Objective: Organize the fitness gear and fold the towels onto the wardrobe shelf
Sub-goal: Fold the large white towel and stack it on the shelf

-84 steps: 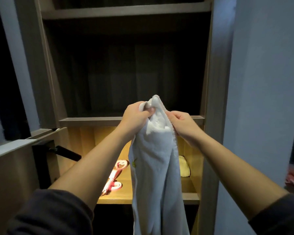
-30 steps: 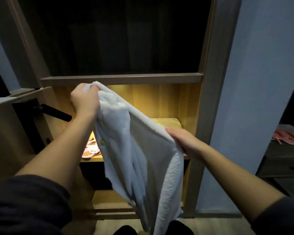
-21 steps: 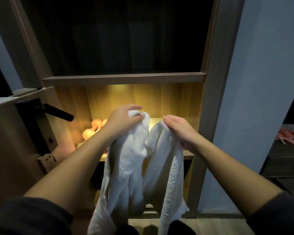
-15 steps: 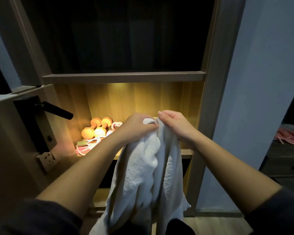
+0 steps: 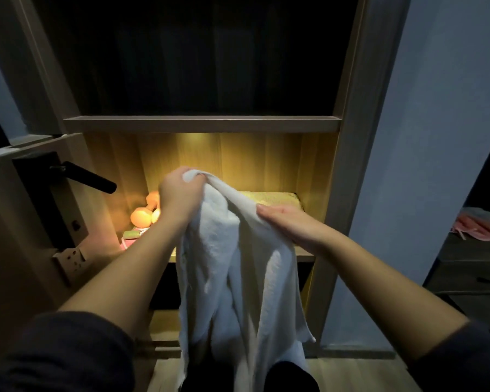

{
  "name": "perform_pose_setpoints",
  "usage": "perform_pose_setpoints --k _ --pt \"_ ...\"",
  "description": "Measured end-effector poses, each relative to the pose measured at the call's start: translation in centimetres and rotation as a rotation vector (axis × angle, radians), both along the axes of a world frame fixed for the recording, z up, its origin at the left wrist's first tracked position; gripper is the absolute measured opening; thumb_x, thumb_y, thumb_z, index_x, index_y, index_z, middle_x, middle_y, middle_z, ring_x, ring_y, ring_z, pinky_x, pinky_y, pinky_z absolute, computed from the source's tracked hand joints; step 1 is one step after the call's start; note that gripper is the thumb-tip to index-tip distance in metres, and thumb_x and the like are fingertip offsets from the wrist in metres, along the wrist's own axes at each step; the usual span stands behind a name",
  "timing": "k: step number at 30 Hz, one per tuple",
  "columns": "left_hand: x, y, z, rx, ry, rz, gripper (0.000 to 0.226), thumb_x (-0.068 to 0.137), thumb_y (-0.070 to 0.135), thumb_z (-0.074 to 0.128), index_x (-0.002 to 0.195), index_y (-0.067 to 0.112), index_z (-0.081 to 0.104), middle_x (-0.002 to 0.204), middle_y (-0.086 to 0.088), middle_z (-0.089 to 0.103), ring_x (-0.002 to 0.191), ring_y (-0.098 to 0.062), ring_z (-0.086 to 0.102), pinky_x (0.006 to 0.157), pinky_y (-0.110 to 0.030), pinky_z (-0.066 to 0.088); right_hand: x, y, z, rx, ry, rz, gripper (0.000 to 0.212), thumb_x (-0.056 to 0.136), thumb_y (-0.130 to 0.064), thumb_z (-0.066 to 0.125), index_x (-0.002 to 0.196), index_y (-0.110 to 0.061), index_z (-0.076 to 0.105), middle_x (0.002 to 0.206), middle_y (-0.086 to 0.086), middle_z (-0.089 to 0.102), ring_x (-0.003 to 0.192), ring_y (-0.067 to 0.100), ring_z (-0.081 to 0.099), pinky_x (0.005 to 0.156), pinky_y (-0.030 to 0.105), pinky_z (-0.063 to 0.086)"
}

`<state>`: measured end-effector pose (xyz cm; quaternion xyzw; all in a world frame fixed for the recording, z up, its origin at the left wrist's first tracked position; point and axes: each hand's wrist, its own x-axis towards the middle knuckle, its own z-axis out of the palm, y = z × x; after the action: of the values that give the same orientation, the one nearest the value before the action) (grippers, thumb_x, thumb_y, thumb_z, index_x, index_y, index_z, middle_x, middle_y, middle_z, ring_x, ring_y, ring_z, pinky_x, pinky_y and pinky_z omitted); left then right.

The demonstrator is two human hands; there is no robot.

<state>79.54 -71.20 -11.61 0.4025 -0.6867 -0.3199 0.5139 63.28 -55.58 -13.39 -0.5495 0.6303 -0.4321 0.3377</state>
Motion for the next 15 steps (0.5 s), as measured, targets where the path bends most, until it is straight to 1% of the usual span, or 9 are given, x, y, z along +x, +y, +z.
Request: perform_pose_setpoints --k 3,4,7,8,10,11,12,13,15 --pt "1.7 -2.6 0.2 0.061 0.088 0.167 0.014 0.087 0.020 0.058 0.091 0.012 0.068 0.089 -0.007 0.066 0.091 -0.031 0.061 0.071 -0.029 0.041 -0.6 0.4 -0.5 0.007 -0.003 0.030 0.068 0.086 -0.060 0.053 0.097 0.006 0.068 0.092 0.015 0.073 0.083 0.027 0.071 0.082 0.035 0.056" --pt "2.1 -3.2 0.2 0.089 0.052 0.189 0.013 0.087 0.020 0.056 0.090 0.014 0.067 0.089 -0.006 0.065 0.091 -0.031 0.060 0.070 -0.028 0.038 -0.8 0.5 -0.6 -0.010 -0.021 0.028 0.067 0.087 -0.057 0.053 0.097 0.008 0.067 0.091 0.016 0.072 0.081 0.026 0.070 0.080 0.034 0.056" --pt "2.4 -3.5 -0.2 0.080 -0.383 0.150 0.015 0.090 0.021 0.054 0.092 0.015 0.068 0.100 -0.006 0.067 0.094 -0.028 0.059 0.068 -0.028 0.038 -1.0 0.1 -0.6 -0.108 -0.141 -0.058 0.048 0.097 -0.040 0.055 0.093 0.007 0.066 0.086 0.015 0.068 0.079 0.025 0.064 0.074 0.031 0.053" --pt "2.2 -3.1 -0.5 0.065 -0.424 0.093 0.015 0.090 0.021 0.057 0.092 0.015 0.070 0.101 -0.005 0.067 0.092 -0.025 0.059 0.067 -0.028 0.039 -0.9 -0.1 -0.4 -0.143 -0.162 -0.100 0.045 0.098 -0.036 0.054 0.092 0.007 0.065 0.084 0.014 0.065 0.079 0.025 0.061 0.074 0.032 0.051" --pt "1.9 -1.5 -1.1 0.035 -0.349 -0.094 0.014 0.090 0.020 0.060 0.095 0.020 0.074 0.099 0.002 0.067 0.086 -0.011 0.058 0.069 -0.024 0.041 -0.6 -0.4 0.1 -0.185 -0.147 -0.131 0.044 0.101 -0.034 0.050 0.092 0.007 0.063 0.084 0.012 0.058 0.077 0.022 0.055 0.075 0.031 0.046" --pt "1.7 -0.7 -1.1 0.004 -0.353 -0.197 0.016 0.090 0.020 0.062 0.100 0.022 0.074 0.100 0.006 0.065 0.085 -0.003 0.057 0.072 -0.022 0.042 -0.4 -0.6 0.4 -0.188 -0.123 -0.120 0.041 0.101 -0.035 0.049 0.090 0.002 0.063 0.083 0.011 0.057 0.074 0.019 0.055 0.073 0.027 0.046" --pt "1.4 0.2 -1.3 -0.022 -0.397 -0.306 0.021 0.090 0.022 0.063 0.108 0.025 0.074 0.104 0.010 0.064 0.089 0.001 0.056 0.077 -0.021 0.044 -0.1 -0.6 0.7 -0.174 -0.098 -0.099 0.039 0.101 -0.037 0.048 0.089 -0.003 0.063 0.082 0.010 0.057 0.072 0.015 0.057 0.072 0.024 0.047" --pt "1.0 0.8 -1.4 -0.026 -0.441 -0.415 0.027 0.090 0.025 0.064 0.116 0.030 0.071 0.110 0.013 0.063 0.097 0.001 0.056 0.084 -0.024 0.045 0.2 -0.7 1.0 -0.152 -0.074 -0.076 0.038 0.101 -0.038 0.047 0.089 -0.006 0.064 0.084 0.008 0.059 0.073 0.013 0.059 0.072 0.023 0.048" --pt "0.1 2.3 -1.2 -0.008 -0.467 -0.563 0.033 0.089 0.029 0.065 0.122 0.036 0.067 0.120 0.016 0.061 0.109 -0.003 0.054 0.092 -0.028 0.044 0.6 -1.0 1.3 -0.131 -0.049 -0.039 0.042 0.101 -0.037 0.048 0.094 0.000 0.066 0.090 0.012 0.064 0.079 0.018 0.062 0.076 0.026 0.050"
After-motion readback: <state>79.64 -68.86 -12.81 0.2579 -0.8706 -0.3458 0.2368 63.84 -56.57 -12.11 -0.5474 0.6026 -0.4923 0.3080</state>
